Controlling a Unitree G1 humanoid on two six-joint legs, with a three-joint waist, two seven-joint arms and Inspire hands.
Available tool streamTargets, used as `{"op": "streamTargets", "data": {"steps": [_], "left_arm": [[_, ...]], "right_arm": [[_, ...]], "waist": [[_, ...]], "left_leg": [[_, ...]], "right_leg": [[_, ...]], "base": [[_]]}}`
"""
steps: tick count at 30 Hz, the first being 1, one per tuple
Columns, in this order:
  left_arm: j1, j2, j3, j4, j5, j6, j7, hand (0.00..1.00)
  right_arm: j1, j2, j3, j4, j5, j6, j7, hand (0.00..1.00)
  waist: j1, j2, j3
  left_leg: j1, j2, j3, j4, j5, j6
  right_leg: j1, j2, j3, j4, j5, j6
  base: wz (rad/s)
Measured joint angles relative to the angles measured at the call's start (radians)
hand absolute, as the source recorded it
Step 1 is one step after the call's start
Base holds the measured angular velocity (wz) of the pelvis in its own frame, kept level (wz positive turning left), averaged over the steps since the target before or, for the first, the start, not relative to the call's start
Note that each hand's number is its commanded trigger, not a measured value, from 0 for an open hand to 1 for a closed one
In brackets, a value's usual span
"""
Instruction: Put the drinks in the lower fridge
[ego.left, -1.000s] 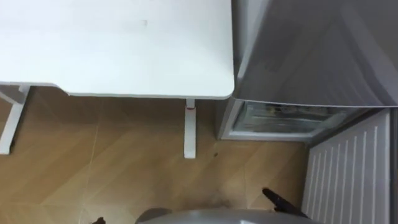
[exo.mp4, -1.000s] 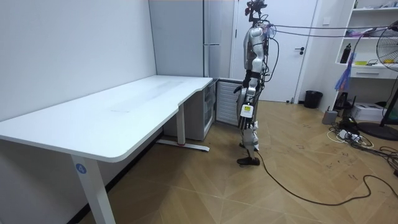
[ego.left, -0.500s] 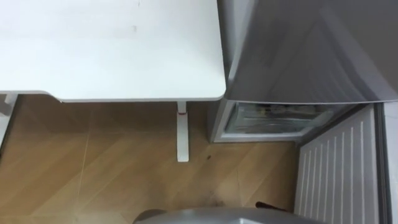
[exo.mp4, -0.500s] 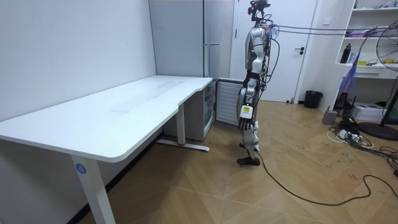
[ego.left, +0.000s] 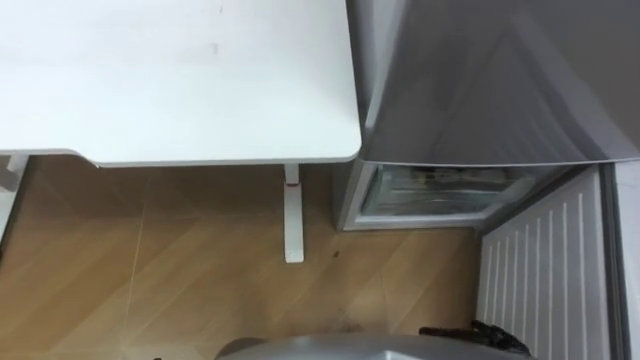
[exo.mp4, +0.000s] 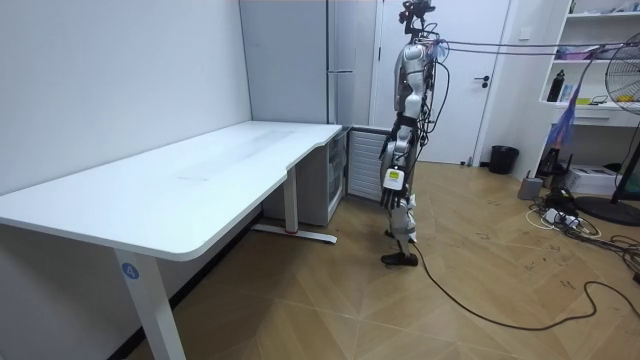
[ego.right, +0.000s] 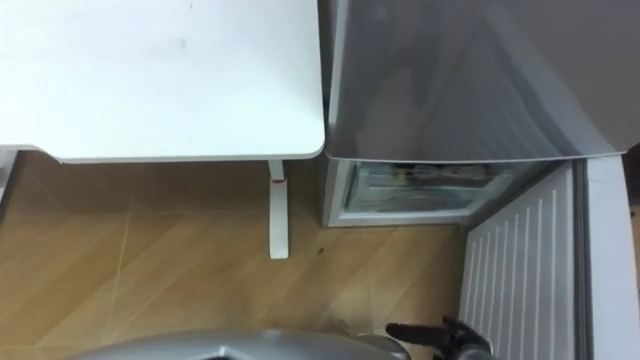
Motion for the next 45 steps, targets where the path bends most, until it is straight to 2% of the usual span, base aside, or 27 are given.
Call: {"op": "streamTargets", "data": {"steps": [3, 4, 6, 10, 14, 20, 22, 25, 28, 32, 34, 38, 41, 45], "left_arm": [[0.001, 0.000, 0.007, -0.001, 0.001, -0.007, 0.000, 0.00], [0.001, 0.000, 0.014, -0.003, 0.000, -0.007, -0.001, 0.00], [-0.004, 0.000, 0.016, -0.006, 0.001, -0.007, -0.001, 0.00], [-0.003, 0.002, 0.023, -0.015, 0.002, -0.019, 0.000, 0.00], [0.010, 0.005, 0.032, -0.044, 0.000, -0.026, 0.001, 0.00], [0.018, 0.007, 0.034, -0.060, -0.001, -0.050, 0.001, 0.00], [0.021, 0.007, 0.033, -0.060, -0.002, -0.051, 0.000, 0.00], [0.020, 0.012, 0.034, -0.060, -0.003, -0.050, 0.000, 0.00], [0.016, 0.012, 0.034, -0.060, -0.003, -0.047, -0.003, 0.00], [0.018, 0.012, 0.033, -0.062, -0.002, -0.041, -0.016, 0.00], [0.019, 0.015, 0.033, -0.064, -0.003, -0.041, -0.019, 0.00], [0.020, 0.018, 0.033, -0.069, -0.004, -0.043, -0.019, 0.00], [0.022, 0.031, 0.033, -0.069, -0.002, -0.045, -0.022, 0.00], [0.028, 0.040, 0.035, -0.071, 0.000, -0.044, -0.032, 0.00]], "right_arm": [[-0.004, -0.001, -0.026, -0.114, -0.104, -0.018, -0.055, 0.00], [-0.003, 0.000, -0.040, -0.173, -0.140, -0.019, -0.079, 0.00], [0.023, 0.000, -0.047, -0.311, -0.218, -0.020, -0.124, 0.00], [0.097, 0.002, -0.070, -0.590, -0.303, -0.047, -0.236, 0.00], [0.134, 0.003, -0.094, -0.748, -0.346, -0.071, -0.346, 0.00], [0.136, -0.001, -0.148, -0.903, -0.374, -0.090, -0.457, 0.00], [0.136, -0.020, -0.161, -0.956, -0.383, -0.096, -0.496, 0.00], [0.135, -0.030, -0.180, -0.998, -0.395, -0.098, -0.529, 0.00], [0.135, -0.038, -0.208, -1.030, -0.395, -0.098, -0.548, 0.00], [0.133, -0.059, -0.241, -1.055, -0.389, -0.095, -0.567, 0.00], [0.132, -0.067, -0.260, -1.055, -0.389, -0.095, -0.580, 0.00], [0.133, -0.069, -0.300, -1.055, -0.389, -0.094, -0.609, 0.00], [0.133, -0.070, -0.310, -1.053, -0.370, -0.094, -0.619, 0.00], [0.133, -0.073, -0.323, -1.026, -0.308, -0.095, -0.616, 0.00]], "waist": [[-0.006, -0.006, 0.0024], [-0.011, -0.003, 0.0008], [-0.015, -0.005, 0.0017], [-0.019, -0.006, 0.0006], [-0.031, -0.018, -0.0004], [-0.048, -0.033, -0.0020], [-0.048, -0.039, -0.0022], [-0.057, -0.044, 0.0008], [-0.059, -0.042, 0.0004], [-0.076, -0.038, -0.0072], [-0.080, -0.037, -0.0074], [-0.082, -0.046, -0.0072], [-0.084, -0.063, -0.0035], [-0.086, -0.070, -0.0018]], "left_leg": [[0.008, 0.000, 0.001, 0.000, 0.000, 0.000], [0.007, 0.000, 0.003, 0.000, 0.000, 0.000], [0.006, 0.000, 0.010, -0.001, 0.001, 0.001], [0.017, -0.001, 0.015, -0.009, 0.001, 0.001], [0.025, -0.002, 0.018, -0.017, 0.002, 0.002], [0.034, -0.005, 0.025, -0.033, 0.002, 0.002], [0.032, -0.004, 0.037, -0.034, 0.002, 0.002], [0.031, -0.004, 0.038, -0.035, 0.002, 0.002], [0.032, -0.004, 0.039, -0.039, 0.002, 0.002], [0.035, -0.004, 0.039, -0.040, 0.002, 0.002], [0.035, -0.004, 0.039, -0.040, 0.002, 0.002], [0.035, -0.003, 0.039, -0.041, 0.002, 0.002], [0.035, -0.001, 0.040, -0.040, 0.002, 0.002], [0.034, 0.000, 0.037, -0.039, 0.002, 0.002]], "right_leg": [[0.003, 0.000, 0.003, 0.001, 0.000, 0.000], [0.001, 0.000, 0.009, 0.002, 0.000, 0.000], [-0.006, -0.001, 0.017, 0.005, 0.000, 0.000], [-0.004, 0.001, 0.031, 0.002, 0.000, 0.001], [-0.004, 0.001, 0.039, 0.001, -0.001, 0.002], [-0.011, 0.002, 0.056, 0.002, -0.002, 0.003], [-0.019, 0.004, 0.066, 0.003, -0.001, 0.004], [-0.022, 0.004, 0.067, 0.002, -0.001, 0.004], [-0.023, 0.005, 0.069, 0.001, 0.000, 0.004], [-0.022, 0.005, 0.068, 0.002, 0.000, 0.004], [-0.021, 0.005, 0.068, 0.002, 0.000, 0.004], [-0.021, 0.006, 0.069, 0.003, 0.000, 0.004], [-0.020, 0.008, 0.069, 0.002, 0.004, 0.003], [-0.021, 0.009, 0.069, -0.002, 0.009, 0.003]], "base": [[0.00], [-0.06], [-0.10], [-0.07], [-0.06], [-0.11], [-0.15], [-0.03], [0.00], [0.00], [0.00], [0.00], [0.00], [0.00]]}}
